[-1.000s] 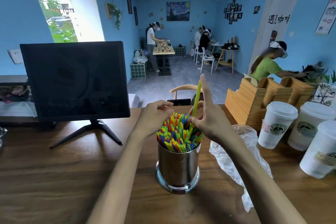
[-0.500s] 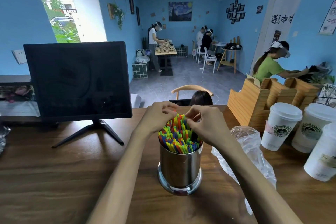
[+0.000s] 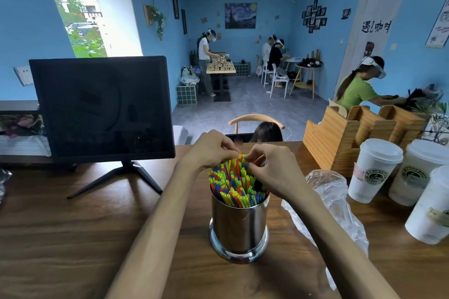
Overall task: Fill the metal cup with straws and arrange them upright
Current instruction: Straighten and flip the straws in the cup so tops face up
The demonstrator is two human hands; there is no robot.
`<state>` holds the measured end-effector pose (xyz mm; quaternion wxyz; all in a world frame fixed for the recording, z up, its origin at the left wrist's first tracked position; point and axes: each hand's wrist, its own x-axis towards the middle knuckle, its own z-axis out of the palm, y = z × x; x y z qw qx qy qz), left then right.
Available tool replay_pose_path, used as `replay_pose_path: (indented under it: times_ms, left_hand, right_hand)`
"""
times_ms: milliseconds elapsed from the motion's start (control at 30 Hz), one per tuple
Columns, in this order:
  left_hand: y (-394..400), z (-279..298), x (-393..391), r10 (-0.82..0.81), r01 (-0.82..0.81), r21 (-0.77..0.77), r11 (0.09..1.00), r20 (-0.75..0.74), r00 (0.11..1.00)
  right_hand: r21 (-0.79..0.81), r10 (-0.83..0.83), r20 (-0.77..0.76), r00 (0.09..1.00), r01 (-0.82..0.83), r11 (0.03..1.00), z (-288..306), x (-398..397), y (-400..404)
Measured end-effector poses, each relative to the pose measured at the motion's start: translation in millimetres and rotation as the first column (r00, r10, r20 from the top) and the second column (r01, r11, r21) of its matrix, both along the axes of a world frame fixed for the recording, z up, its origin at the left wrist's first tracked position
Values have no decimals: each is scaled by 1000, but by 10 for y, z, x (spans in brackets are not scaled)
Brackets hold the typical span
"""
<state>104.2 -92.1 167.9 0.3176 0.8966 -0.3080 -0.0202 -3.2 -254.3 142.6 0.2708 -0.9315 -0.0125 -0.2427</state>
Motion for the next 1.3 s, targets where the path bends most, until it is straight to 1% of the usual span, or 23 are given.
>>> replay_pose_path:
  times_ms: [100,267,433,600,667,700,767,800,833,867,900,933,967,1000,1033,1067,1133,1167,1233,1300]
  left_hand:
    - [32,10,-13,37,-36,-44,998,31,999]
    - [98,157,-94,72,-52,-127,991,158,985]
    - [187,522,-334,106,7,-334,942,320,941]
    - [324,820,-569,175,56,-516,855,388,905]
    - [359,878,-652,228,70,-584,809,421,878]
    - [368,895,-694,255,85,-635,768,425,869]
    - [367,900,-769,292,122,-754,645,391,873]
    - [357,885,-806,298,132,-808,575,356,886]
    - [341,855,-842,290,133,-850,510,316,903]
    - [328,813,-874,275,126,-878,462,277,921]
    - [316,761,-898,258,111,-894,434,241,935]
    - [306,702,-912,244,91,-901,425,211,947]
    - [305,637,-919,231,67,-903,425,180,956]
    - [309,570,-921,217,40,-906,422,143,966]
    - [314,511,-922,202,8,-911,412,100,974]
    - [321,453,-921,195,-31,-917,398,52,980]
    - [329,341,-917,185,-114,-922,371,-47,982]
    - [330,286,-921,162,-155,-918,366,-101,982]
    - [328,177,-920,84,-212,-892,400,-194,977]
    - [341,75,-895,-11,-227,-851,473,-263,965]
  right_hand:
    - [0,5,4,1000,-5,1000,-4,-3,-2]
    - [-14,5,-5,1000,-5,1000,13,-10,8]
    - [-7,26,-30,999,-26,1000,33,-12,20]
    - [56,67,-45,997,-65,996,32,-1,5]
    - [79,69,-17,997,-68,995,9,22,6]
    - [85,58,28,998,-60,995,3,18,22]
    - [116,39,132,991,-54,992,8,-4,66]
    - [163,64,135,989,-86,983,35,-30,93]
    - [254,137,95,986,-157,954,77,-57,128]
    - [406,266,40,963,-259,876,136,-89,177]
    - [586,406,28,913,-344,734,201,-102,221]
    - [737,501,77,862,-387,554,271,-113,259]
    - [837,535,142,833,-390,384,328,-108,281]
    - [895,528,201,825,-373,243,391,-105,292]
    - [925,499,239,833,-352,145,449,-102,286]
    - [939,466,262,845,-335,79,497,-100,273]
    - [946,405,292,866,-325,11,548,-82,242]
    - [945,377,303,875,-327,2,558,-61,230]
    - [937,328,317,890,-347,34,576,-33,225]
    - [923,291,316,903,-363,126,575,-14,222]
